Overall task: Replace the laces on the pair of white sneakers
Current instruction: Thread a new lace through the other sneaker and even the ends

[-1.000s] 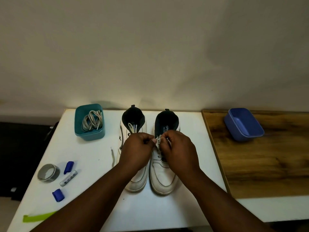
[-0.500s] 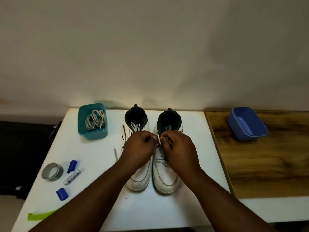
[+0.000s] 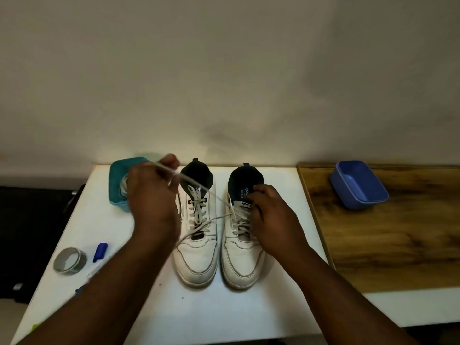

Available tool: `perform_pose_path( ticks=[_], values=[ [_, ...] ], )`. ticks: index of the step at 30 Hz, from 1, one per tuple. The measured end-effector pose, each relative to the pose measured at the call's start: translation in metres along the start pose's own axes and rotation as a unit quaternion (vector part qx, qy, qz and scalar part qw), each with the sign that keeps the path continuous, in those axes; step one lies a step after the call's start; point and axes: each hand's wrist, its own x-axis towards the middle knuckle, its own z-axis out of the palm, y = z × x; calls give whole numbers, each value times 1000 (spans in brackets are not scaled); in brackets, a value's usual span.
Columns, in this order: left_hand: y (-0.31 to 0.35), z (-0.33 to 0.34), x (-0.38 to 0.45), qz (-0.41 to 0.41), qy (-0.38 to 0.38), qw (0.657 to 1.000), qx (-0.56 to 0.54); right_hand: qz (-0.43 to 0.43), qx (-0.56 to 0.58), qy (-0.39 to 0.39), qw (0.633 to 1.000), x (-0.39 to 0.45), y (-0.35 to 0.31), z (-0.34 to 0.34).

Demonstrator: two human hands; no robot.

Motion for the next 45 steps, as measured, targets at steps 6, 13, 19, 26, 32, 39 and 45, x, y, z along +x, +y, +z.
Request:
perform_pose_path(
  ticks=[6, 13, 19, 26, 32, 39, 45],
  values=[
    [17, -9, 8, 106, -76, 979, 157, 6, 7, 6, 1000, 0, 2, 0],
    [-57, -16, -29, 187, -235, 667, 682, 35, 50, 18, 998, -3, -6, -4],
    [-67, -14, -27, 101, -249, 719, 640, 8, 70, 51, 996, -4, -16, -7],
    [-35, -18, -9, -52, -298, 722, 622, -22, 57, -9, 998, -8, -23, 3],
    [-13, -13, -13, -201, -261, 814, 478, -76, -23, -5, 997, -9, -31, 6],
    [3, -10, -7, -237, -229, 802, 498, -95, -7, -6, 995, -9, -35, 11],
    [4, -37, 10, 48, -192, 607, 770, 68, 395, 132, 907, 4, -35, -26]
  ],
)
